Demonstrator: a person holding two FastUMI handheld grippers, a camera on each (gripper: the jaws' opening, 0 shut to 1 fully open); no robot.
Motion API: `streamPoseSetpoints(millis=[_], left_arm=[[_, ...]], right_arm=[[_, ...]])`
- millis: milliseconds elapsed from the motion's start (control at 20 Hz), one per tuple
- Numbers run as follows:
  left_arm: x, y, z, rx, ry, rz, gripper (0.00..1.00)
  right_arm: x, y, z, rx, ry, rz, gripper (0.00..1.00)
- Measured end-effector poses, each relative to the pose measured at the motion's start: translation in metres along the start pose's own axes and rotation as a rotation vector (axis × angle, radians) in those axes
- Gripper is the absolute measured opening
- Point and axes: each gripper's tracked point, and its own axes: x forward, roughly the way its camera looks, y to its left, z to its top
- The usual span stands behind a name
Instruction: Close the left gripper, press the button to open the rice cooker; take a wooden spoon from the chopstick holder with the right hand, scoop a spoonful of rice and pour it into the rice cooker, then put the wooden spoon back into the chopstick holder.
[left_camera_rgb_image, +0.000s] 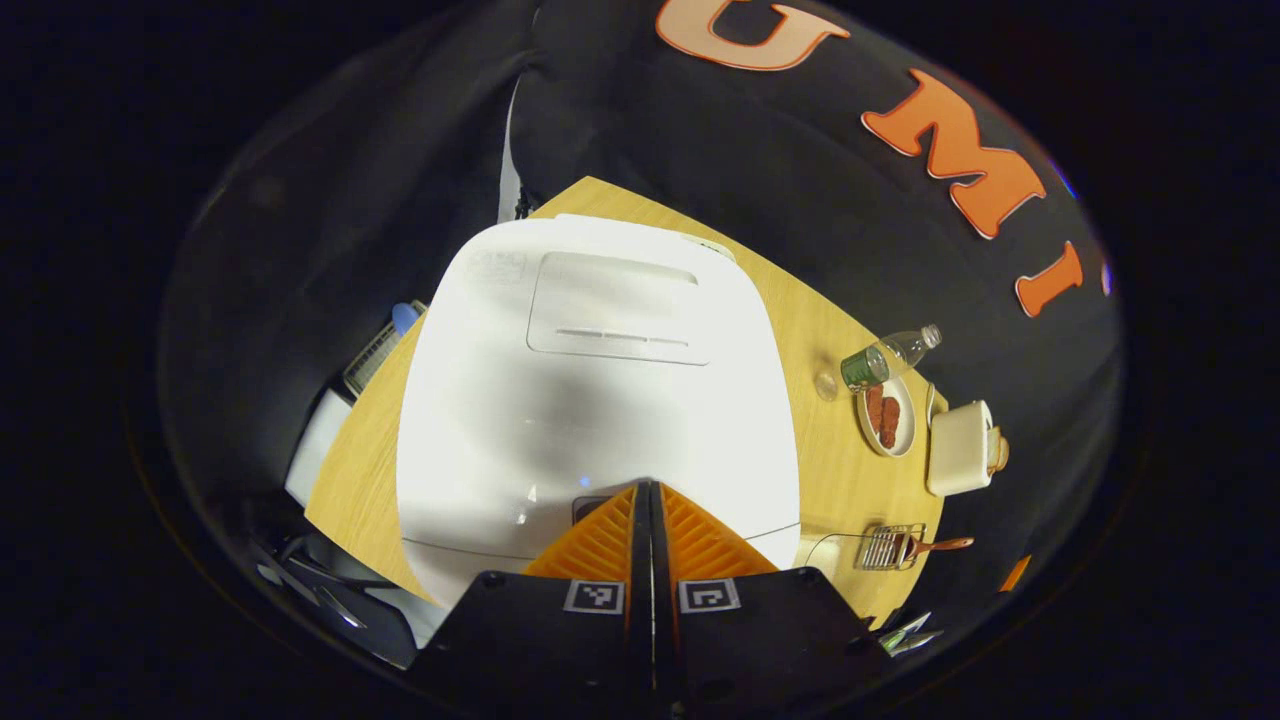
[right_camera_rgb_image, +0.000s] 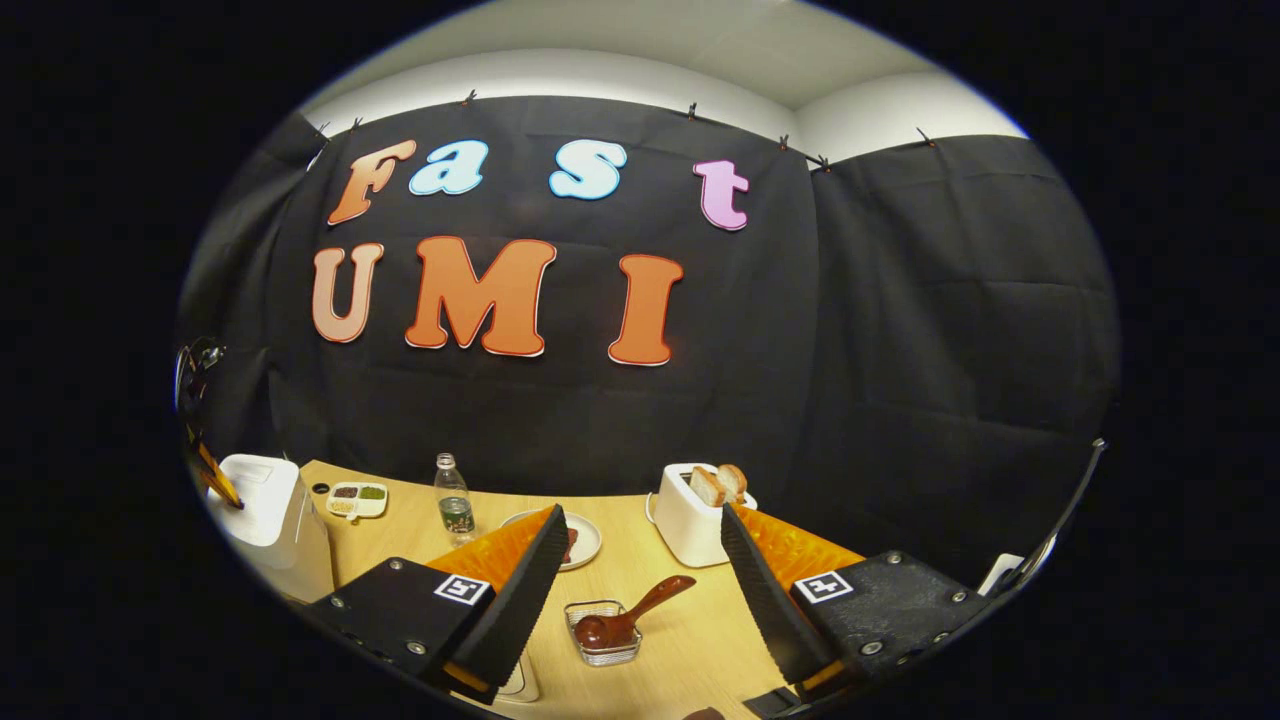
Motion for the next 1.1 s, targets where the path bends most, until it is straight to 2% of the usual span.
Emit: streamPoseSetpoints(millis=[150, 350, 450, 600, 950, 1000, 1100], left_arm=[[-0.018, -0.011, 0.014, 0.010, -0.123, 0.015, 0.06], [-0.067, -0.018, 0.074, 0.071, -0.411, 0.069, 0.06], [-0.088, -0.019, 0.090, 0.090, -0.481, 0.124, 0.05], [-0.125, -0.036, 0.114, 0.125, -0.607, 0.139, 0.06], [-0.200, -0.087, 0.105, 0.270, -0.819, 0.138, 0.06], [-0.205, -0.091, 0.103, 0.287, -0.835, 0.134, 0.09], [-0.221, -0.100, 0.097, 0.305, -0.863, 0.129, 0.32]], right_arm=[[0.012, 0.000, -0.020, 0.002, 0.077, 0.015, 0.95], [0.017, -0.008, -0.042, -0.002, 0.141, 0.038, 0.95], [0.021, -0.009, -0.055, 0.001, 0.178, 0.057, 0.95], [0.027, -0.009, -0.078, 0.018, 0.249, 0.089, 0.95], [0.051, -0.006, -0.112, 0.038, 0.335, 0.144, 0.95], [0.054, -0.005, -0.116, 0.043, 0.352, 0.154, 0.95], [0.064, -0.005, -0.121, 0.058, 0.366, 0.168, 0.96]])
